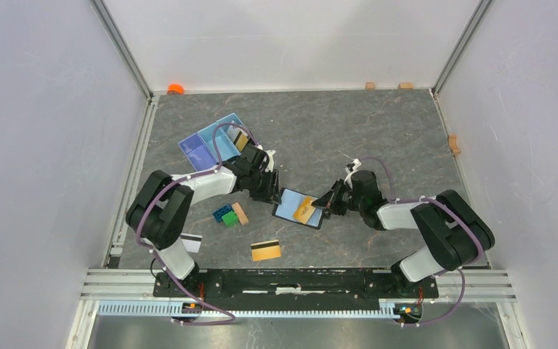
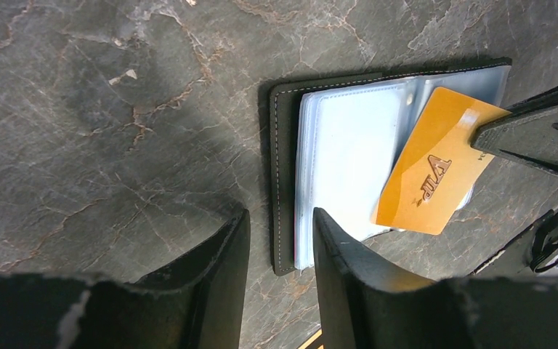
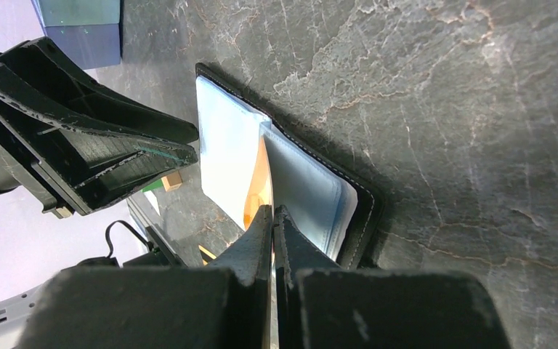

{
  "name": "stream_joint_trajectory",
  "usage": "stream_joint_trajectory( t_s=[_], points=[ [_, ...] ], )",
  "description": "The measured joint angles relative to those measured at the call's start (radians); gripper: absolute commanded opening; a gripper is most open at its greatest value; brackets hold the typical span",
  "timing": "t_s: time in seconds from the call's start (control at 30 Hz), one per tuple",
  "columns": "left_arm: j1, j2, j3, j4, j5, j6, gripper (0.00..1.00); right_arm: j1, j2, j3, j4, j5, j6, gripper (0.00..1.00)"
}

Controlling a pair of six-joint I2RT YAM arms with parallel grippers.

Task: Put the credit cards into the card holder
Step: Insert the credit card into the card holder.

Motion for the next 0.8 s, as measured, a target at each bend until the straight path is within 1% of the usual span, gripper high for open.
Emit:
stream_joint_trajectory(
  t_s=[0.57, 0.8],
  points=[
    [0.0, 0.005, 0.003, -0.001, 0.006, 0.0, 0.4, 0.014, 0.092, 0.075, -0.025, -0.021, -0.04, 0.0],
    [0.0, 0.011, 0.007, -0.001, 0.008, 0.0, 0.39, 0.015, 0.111, 0.111, -0.075, -0.03, -0.072, 0.0]
  ],
)
